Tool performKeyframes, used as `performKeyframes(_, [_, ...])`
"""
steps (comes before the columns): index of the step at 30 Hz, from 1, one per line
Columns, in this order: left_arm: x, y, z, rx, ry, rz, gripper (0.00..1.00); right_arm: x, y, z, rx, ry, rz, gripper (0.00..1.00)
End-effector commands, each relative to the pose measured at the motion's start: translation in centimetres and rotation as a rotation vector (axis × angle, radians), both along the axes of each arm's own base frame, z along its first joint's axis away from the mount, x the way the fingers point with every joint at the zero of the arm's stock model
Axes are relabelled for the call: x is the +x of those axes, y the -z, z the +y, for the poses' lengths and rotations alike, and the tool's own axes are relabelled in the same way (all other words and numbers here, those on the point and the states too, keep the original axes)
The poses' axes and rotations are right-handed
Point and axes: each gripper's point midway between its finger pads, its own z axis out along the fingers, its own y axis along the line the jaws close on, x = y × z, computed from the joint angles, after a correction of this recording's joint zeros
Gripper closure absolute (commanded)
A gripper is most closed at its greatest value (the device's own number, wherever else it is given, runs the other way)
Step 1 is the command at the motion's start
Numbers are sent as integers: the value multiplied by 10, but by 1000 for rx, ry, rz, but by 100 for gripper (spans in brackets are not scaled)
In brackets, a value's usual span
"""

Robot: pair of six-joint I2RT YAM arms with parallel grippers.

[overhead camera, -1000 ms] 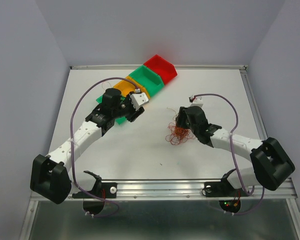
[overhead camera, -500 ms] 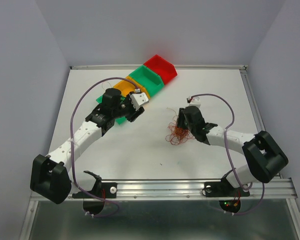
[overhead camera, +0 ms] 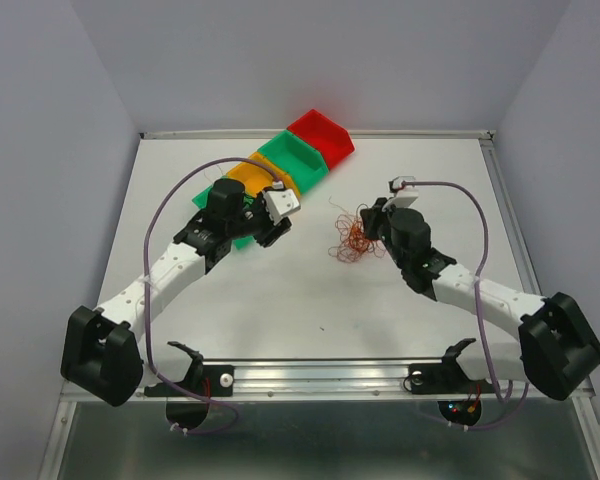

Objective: Untangle the cables

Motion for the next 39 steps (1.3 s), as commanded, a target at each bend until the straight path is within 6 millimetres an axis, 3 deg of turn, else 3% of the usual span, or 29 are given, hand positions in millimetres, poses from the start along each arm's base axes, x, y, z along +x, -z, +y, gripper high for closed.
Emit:
performKeyframes(1, [-12,6,-19,-52,104,-9,43,-11,-78,3,104,-78,-244,99])
performKeyframes(4, [-12,0,-27,-101,125,-39,43,-26,-105,3,154,-127,-304,99])
performKeyframes(5, [-15,-1,-30,-127,133,-28,43,-34,-122,1,182,-137,-342,99])
performKeyframes(8, [-15,-32,-47,-230,187,-127,39,-44,-142,1,208,-168,-363,99])
performKeyframes(16, [-32,-89,-87,-419,376,-230,36,-49,-153,10,235,-217,-348,99])
performKeyframes(20, [-44,-101,-98,-458,462,-226,35,-51,-151,14,243,-240,-339,99])
performKeyframes(32, [-42,-95,-155,-462,594,-172,39,-56,-162,25,269,-305,-353,100])
performKeyframes(34, [-41,-81,-164,-426,604,-158,50,-55,-163,25,269,-304,-354,99])
performKeyframes(39, [-44,-51,-170,-373,612,-130,57,-61,-173,21,283,-304,-372,100])
